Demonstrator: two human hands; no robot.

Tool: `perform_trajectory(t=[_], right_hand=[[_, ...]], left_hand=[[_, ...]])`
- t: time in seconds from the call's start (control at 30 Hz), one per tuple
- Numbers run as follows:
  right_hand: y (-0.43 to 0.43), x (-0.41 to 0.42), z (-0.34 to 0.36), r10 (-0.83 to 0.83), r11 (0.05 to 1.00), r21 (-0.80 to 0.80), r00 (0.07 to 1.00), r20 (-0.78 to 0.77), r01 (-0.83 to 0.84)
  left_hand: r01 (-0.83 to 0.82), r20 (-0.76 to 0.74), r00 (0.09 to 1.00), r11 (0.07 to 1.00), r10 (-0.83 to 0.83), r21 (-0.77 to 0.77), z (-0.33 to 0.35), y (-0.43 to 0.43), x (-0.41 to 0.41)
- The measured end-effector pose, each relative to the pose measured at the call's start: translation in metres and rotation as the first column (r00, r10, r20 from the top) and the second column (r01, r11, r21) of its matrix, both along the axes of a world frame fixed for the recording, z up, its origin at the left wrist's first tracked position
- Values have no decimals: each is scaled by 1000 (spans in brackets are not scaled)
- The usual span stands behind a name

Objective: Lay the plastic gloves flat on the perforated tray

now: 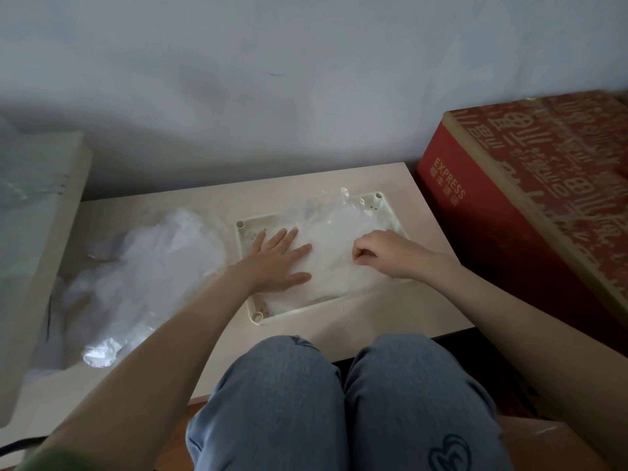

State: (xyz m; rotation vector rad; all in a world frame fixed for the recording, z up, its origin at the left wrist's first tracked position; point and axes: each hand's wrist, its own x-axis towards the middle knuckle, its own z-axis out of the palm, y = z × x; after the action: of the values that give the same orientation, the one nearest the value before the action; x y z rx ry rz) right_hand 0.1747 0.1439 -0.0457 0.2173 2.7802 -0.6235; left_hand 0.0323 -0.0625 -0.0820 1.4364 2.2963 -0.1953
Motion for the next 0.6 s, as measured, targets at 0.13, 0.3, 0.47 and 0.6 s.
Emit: perform_trajectory(t=[0.13, 0.3, 0.47, 0.6], right_hand=[[2, 1, 10, 48, 999, -17, 998, -29, -48], [4, 4, 14, 100, 995, -27, 992, 80, -98], [-3, 7, 21, 101, 995, -45, 960, 261, -92], [-5, 6, 31, -9, 991, -128, 972, 233, 40]], left_hand=[[-33, 20, 999, 992, 30, 118, -1, 0, -1], [42, -95, 995, 978, -23, 204, -1, 3, -1], [44, -98, 995, 976, -24, 215, 4, 2, 1], [38, -156, 988, 962, 6, 272, 12, -4, 2]])
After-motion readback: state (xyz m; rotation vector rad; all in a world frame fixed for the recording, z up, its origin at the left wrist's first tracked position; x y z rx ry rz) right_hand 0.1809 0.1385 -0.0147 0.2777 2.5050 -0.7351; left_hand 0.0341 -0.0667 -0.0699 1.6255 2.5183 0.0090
